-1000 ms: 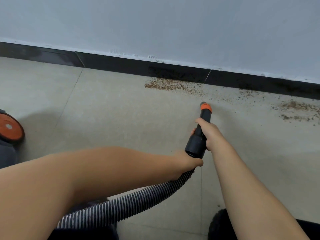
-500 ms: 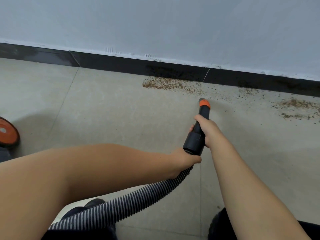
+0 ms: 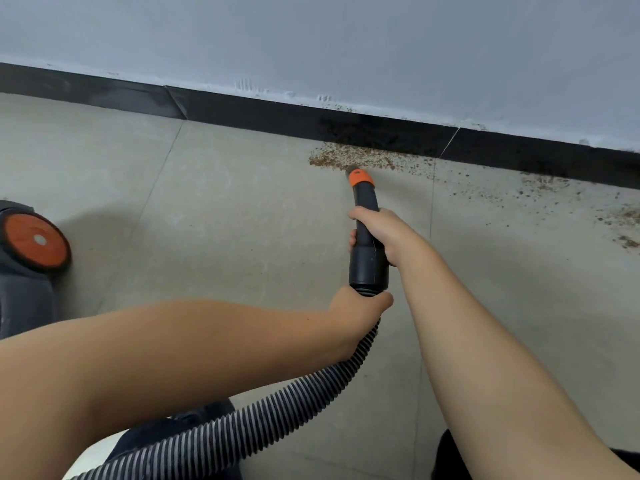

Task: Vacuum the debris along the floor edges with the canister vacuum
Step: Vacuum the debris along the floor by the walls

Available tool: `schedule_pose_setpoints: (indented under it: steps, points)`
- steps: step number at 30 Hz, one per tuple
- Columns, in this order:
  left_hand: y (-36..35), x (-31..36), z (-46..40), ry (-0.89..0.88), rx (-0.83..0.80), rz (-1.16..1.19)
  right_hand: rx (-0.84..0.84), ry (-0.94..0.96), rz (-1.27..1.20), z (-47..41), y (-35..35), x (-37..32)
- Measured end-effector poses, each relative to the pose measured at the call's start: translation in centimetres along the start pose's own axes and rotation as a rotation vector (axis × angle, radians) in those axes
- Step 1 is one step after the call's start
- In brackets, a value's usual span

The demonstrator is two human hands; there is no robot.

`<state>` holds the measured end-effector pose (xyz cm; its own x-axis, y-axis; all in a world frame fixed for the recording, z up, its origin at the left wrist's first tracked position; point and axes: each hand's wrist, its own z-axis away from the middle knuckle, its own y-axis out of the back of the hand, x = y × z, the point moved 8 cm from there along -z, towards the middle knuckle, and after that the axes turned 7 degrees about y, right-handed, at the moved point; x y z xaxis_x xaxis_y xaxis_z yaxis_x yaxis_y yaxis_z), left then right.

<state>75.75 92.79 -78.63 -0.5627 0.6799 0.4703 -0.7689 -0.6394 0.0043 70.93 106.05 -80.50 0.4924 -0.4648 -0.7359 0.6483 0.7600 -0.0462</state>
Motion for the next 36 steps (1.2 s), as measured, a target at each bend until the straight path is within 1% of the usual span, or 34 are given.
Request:
schedule_pose_setpoints:
  steps: [6,11,14,23,29,32,36]
  points:
    - [4.3,0.4,0.0,-0.016,0.098,0.072,-0.105,0.002,0.026,-1.0,-5.4,-1.0]
    - [6.7,1.2,-0.7,-0.024,0.153,0.089,-0.134,0.024,0.032,-1.8,-7.8,-2.2]
    - [5.8,1.4,-0.9,-0.019,0.12,0.052,-0.102,0.013,0.029,-1.8,-6.5,-2.1]
    - [-0.3,1.4,-1.1,-0.006,-0.029,-0.11,0.085,0.001,-0.041,-0.4,2.2,-0.6]
    - [-3.6,2.5,-1.1,-0.017,-0.088,-0.161,0.182,-0.005,-0.065,0.4,6.9,-0.6]
    - [-4.1,3.0,-1.1,-0.019,-0.09,-0.143,0.189,-0.004,-0.07,0.2,7.5,-1.0]
    - [-2.8,2.8,-1.2,-0.016,-0.061,-0.094,0.134,0.005,-0.016,-0.4,5.3,-1.4]
